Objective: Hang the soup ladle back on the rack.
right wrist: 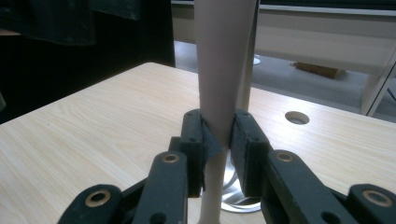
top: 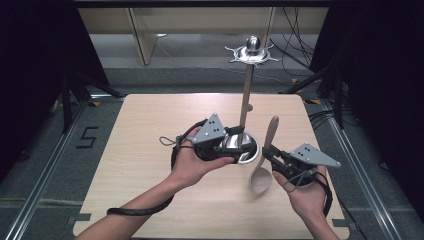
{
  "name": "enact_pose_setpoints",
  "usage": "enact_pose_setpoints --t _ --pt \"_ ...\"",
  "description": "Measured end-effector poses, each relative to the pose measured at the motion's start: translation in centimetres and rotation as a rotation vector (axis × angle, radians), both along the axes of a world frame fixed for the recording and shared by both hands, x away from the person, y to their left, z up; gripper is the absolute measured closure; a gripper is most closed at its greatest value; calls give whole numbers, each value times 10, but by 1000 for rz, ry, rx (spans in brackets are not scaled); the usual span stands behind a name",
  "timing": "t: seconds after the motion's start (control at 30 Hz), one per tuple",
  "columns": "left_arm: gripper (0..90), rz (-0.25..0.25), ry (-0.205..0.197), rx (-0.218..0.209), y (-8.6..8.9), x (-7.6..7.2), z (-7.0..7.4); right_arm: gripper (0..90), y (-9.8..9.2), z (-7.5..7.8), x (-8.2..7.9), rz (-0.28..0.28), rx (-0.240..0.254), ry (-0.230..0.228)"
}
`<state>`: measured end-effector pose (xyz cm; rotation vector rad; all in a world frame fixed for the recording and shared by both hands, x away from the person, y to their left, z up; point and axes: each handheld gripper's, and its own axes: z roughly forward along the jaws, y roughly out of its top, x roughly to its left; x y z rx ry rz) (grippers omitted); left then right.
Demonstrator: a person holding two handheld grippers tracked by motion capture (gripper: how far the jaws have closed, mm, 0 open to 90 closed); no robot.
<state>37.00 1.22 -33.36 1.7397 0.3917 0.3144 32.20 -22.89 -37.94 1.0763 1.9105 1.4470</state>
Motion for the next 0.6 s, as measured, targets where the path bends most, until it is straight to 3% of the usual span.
enact_pose_setpoints --t 0.13,0.2,0.23,0.27,0.33,0.37,0.4,0.43,0.47,0.6 --pt "478 -14 -1 -9 -11 2 0 763 4 2 0 4 -9 3" --pt "501 -15 -3 -7 -14 3 0 762 6 1 1 22 -21 -26" --pt "507 -17 2 -11 -16 4 -1 762 7 2 0 17 -26 -16" --pt "518 -21 5 -16 -17 4 -1 762 9 2 1 15 -32 -42" --pt "535 -24 7 -30 -20 4 -2 763 12 2 0 23 -30 -35" --pt "545 -23 1 -31 -21 5 -2 762 13 1 1 19 -49 -59" --pt "555 -19 3 -23 -21 4 -2 763 15 1 -1 34 -38 -30" --pt "566 -19 2 -24 -22 4 -2 762 16 1 0 26 -52 -49" --pt "578 -18 2 -26 -22 5 -2 763 17 1 -2 31 -45 -30" --pt "658 -14 -9 -32 -22 4 -1 762 22 1 -3 42 -62 -33"
